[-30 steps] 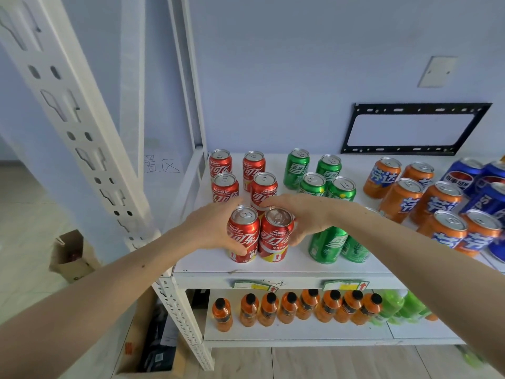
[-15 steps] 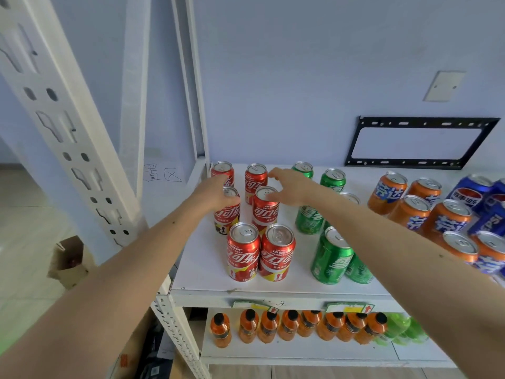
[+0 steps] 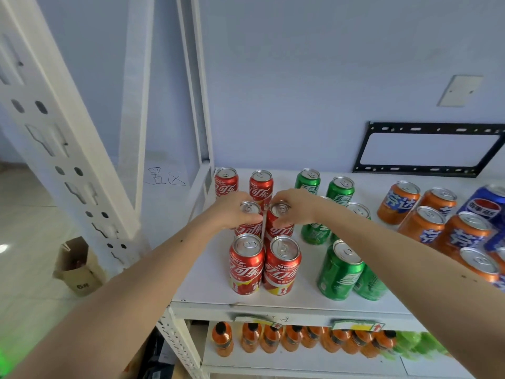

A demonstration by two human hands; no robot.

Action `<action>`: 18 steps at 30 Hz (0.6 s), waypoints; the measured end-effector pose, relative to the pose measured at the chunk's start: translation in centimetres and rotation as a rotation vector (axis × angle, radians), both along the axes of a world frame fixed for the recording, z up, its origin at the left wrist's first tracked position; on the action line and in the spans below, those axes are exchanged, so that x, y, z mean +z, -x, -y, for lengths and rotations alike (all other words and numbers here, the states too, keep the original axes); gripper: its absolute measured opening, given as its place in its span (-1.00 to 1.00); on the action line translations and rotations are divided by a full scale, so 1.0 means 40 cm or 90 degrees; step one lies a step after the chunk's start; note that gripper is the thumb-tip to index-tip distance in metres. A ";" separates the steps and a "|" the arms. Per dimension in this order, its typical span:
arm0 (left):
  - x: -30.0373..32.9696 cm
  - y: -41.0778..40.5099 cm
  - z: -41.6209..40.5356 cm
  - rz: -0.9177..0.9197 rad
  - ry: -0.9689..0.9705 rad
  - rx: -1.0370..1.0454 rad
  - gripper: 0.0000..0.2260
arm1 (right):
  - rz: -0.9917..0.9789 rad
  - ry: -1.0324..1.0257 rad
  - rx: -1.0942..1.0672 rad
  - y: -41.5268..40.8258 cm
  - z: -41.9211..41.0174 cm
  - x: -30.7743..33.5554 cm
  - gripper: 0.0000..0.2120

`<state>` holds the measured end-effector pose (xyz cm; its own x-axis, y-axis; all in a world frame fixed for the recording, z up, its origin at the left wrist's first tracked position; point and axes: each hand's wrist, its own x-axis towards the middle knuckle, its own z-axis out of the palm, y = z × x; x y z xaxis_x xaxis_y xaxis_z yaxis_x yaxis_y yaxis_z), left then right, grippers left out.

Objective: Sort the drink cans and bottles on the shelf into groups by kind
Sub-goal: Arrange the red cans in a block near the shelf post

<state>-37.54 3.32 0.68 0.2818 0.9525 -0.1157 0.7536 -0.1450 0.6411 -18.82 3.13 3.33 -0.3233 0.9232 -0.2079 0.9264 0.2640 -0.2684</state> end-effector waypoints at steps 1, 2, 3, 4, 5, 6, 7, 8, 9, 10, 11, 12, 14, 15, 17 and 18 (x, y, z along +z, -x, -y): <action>-0.005 -0.004 -0.001 -0.004 0.004 -0.007 -0.52 | 0.002 0.000 0.004 -0.006 0.006 0.001 -0.43; -0.007 -0.008 -0.002 -0.009 0.004 -0.015 -0.52 | 0.004 0.001 0.006 -0.009 0.010 0.001 -0.42; -0.009 -0.010 -0.002 -0.016 -0.002 -0.023 -0.53 | 0.005 0.002 0.007 -0.010 0.013 0.002 -0.41; -0.009 -0.014 0.000 -0.023 -0.011 -0.032 -0.55 | 0.005 0.003 0.006 -0.010 0.015 0.002 -0.40; -0.009 -0.016 -0.001 -0.029 -0.017 -0.037 -0.56 | 0.006 0.006 0.005 -0.009 0.014 0.002 -0.40; -0.009 -0.017 0.000 -0.031 -0.016 -0.037 -0.56 | 0.004 0.009 0.006 -0.008 0.015 0.002 -0.40; -0.008 -0.018 -0.001 -0.031 -0.012 -0.034 -0.56 | 0.000 0.011 0.008 -0.006 0.014 0.001 -0.40; -0.009 -0.018 -0.002 -0.032 -0.008 -0.032 -0.56 | -0.003 0.011 0.011 -0.006 0.015 0.002 -0.39; -0.010 -0.017 -0.003 -0.033 -0.004 -0.036 -0.56 | -0.003 0.013 0.015 -0.006 0.017 0.004 -0.39; -0.010 -0.015 -0.006 -0.033 0.003 -0.043 -0.57 | 0.000 0.019 0.018 -0.007 0.018 0.007 -0.38; -0.009 -0.011 -0.009 -0.026 0.015 -0.049 -0.56 | 0.005 0.032 0.020 -0.010 0.018 0.012 -0.36; -0.002 -0.007 -0.010 -0.003 0.030 -0.041 -0.51 | 0.007 0.049 0.018 -0.016 0.016 0.020 -0.34; 0.017 0.005 -0.024 0.086 0.033 0.031 -0.37 | -0.005 0.071 -0.002 -0.032 -0.002 0.039 -0.29; 0.027 0.012 -0.037 0.130 -0.001 0.084 -0.35 | -0.016 0.063 -0.014 -0.040 -0.016 0.049 -0.30; 0.043 0.022 -0.072 0.178 -0.096 0.192 -0.38 | -0.035 0.013 -0.031 -0.050 -0.051 0.068 -0.37; 0.046 0.025 -0.093 0.188 -0.128 0.232 -0.39 | -0.040 -0.017 -0.038 -0.049 -0.071 0.074 -0.41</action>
